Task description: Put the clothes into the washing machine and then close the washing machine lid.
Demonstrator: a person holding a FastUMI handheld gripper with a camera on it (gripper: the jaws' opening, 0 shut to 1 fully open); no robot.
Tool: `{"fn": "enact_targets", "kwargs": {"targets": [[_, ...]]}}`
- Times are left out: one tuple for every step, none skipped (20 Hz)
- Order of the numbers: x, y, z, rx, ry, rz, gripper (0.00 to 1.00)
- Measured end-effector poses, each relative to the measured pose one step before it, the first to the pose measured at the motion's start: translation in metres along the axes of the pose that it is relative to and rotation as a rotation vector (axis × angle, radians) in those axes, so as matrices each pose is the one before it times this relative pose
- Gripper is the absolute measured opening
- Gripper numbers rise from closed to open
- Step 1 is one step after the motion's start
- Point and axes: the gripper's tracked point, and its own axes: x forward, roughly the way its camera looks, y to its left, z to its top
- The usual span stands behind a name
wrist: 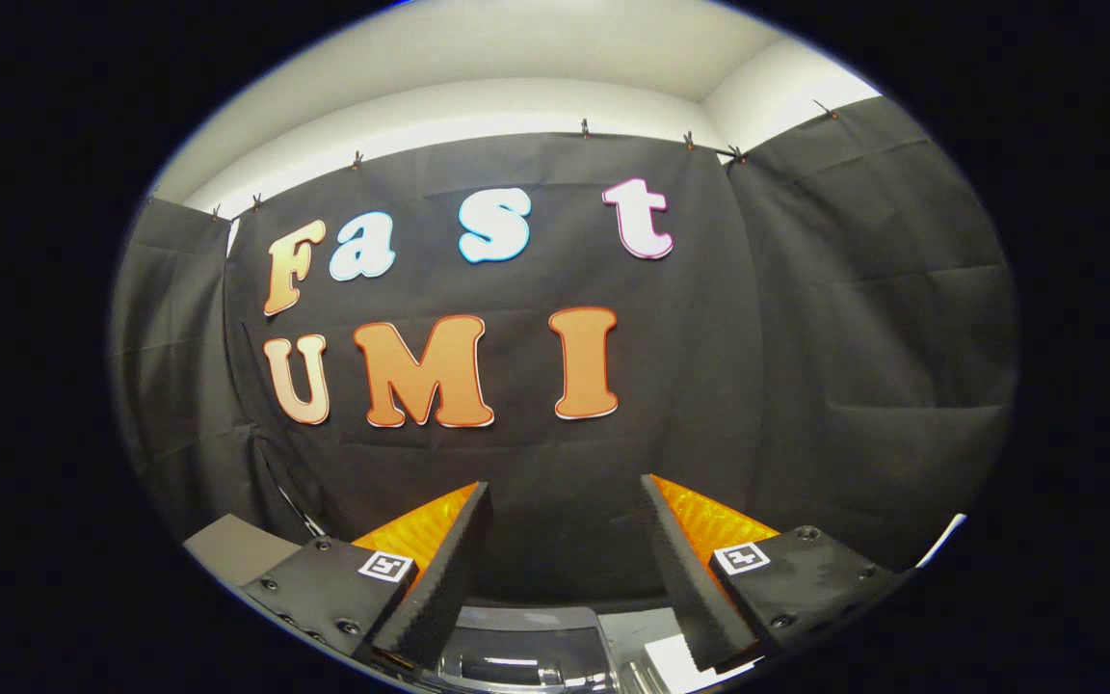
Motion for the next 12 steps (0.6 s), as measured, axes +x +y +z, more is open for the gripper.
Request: {"fn": "enact_targets", "kwargs": {"targets": [[-0.00185, -0.00093, 0.00356, -0.00328, -0.00767, 0.00008, 0.98], [-0.00266, -0.0001, 0.0027, 0.00108, -0.0073, 0.00345, 0.98], [-0.00061, -0.00045, 0.00112, 0.00131, -0.00144, 0.00273, 0.98], [0.00033, -0.00093, 0.00051, 0.00208, -0.00117, 0.00087, 0.98], [-0.00023, -0.00178, -0.00101, 0.00008, 0.00291, -0.00035, 0.98], [-0.00551, -0.00397, 0.00527, 0.00084, 0.00079, -0.00256, 0.98], [-0.00089, -0.00164, 0.00023, 0.00099, -0.00002, -0.00011, 0.98], [0.00058, 0.00024, -0.00065, 0.00095, -0.00013, 0.00171, 0.98], [-0.00012, -0.00075, -0.0013, 0.00116, 0.00053, 0.00161, 0.98], [0.00079, -0.00035, -0.00088, 0.00042, 0.00039, 0.00196, 0.98], [0.00093, -0.00075, -0.0007, 0.00136, 0.00068, 0.00088, 0.98], [0.00092, -0.00138, -0.00123, 0.00239, 0.00053, 0.00131, 0.98]]}}
